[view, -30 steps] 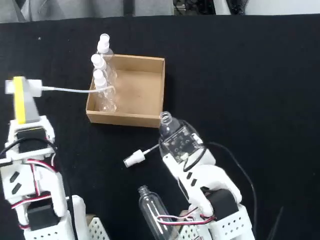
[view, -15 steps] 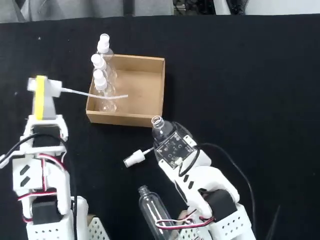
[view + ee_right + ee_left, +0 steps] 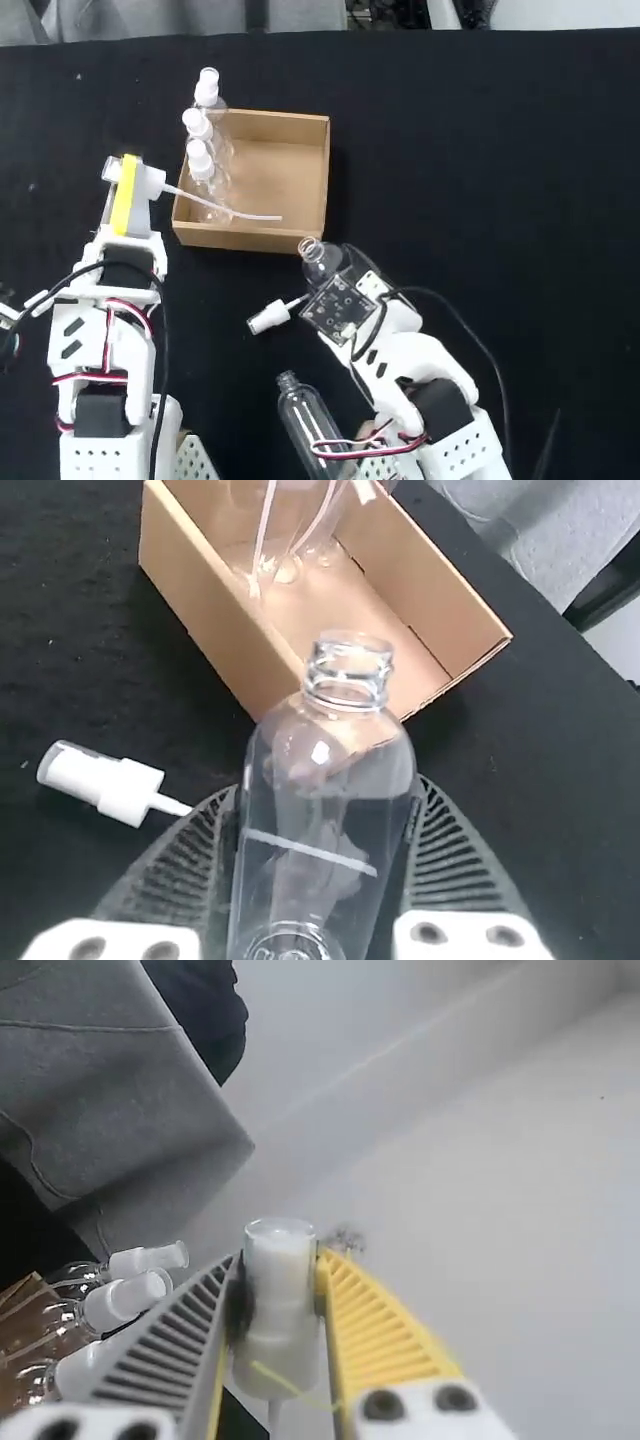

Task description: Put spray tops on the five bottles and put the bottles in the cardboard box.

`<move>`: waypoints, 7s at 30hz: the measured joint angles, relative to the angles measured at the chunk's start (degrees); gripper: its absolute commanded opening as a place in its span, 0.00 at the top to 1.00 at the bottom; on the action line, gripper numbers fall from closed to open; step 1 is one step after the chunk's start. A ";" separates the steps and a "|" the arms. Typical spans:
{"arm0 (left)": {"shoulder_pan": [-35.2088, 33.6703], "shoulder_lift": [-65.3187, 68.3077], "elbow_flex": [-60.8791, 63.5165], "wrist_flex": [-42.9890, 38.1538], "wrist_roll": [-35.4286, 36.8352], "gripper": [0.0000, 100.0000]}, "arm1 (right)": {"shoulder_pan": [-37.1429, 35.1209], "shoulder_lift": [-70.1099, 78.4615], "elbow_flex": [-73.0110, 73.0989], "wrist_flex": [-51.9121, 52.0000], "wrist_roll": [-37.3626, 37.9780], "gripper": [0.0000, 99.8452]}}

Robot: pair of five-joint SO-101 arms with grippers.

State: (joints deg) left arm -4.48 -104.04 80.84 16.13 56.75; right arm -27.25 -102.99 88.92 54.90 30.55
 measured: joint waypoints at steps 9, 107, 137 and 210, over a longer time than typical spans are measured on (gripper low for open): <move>0.44 0.00 1.32 0.00 0.00 0.97 | 0.00 -0.09 0.00 0.09 0.26 0.89; 20.84 0.00 6.68 3.78 -5.80 0.97 | -2.20 -0.09 1.41 0.26 0.35 0.89; 27.78 0.00 10.46 3.78 -11.43 0.97 | -2.29 -0.09 1.41 0.26 0.44 0.89; 14.77 0.00 0.26 15.30 -10.73 0.79 | -5.10 -0.09 -0.88 2.11 -6.07 0.89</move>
State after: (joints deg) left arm 10.29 -104.04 81.10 31.43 46.02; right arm -32.35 -103.08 88.04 57.01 24.48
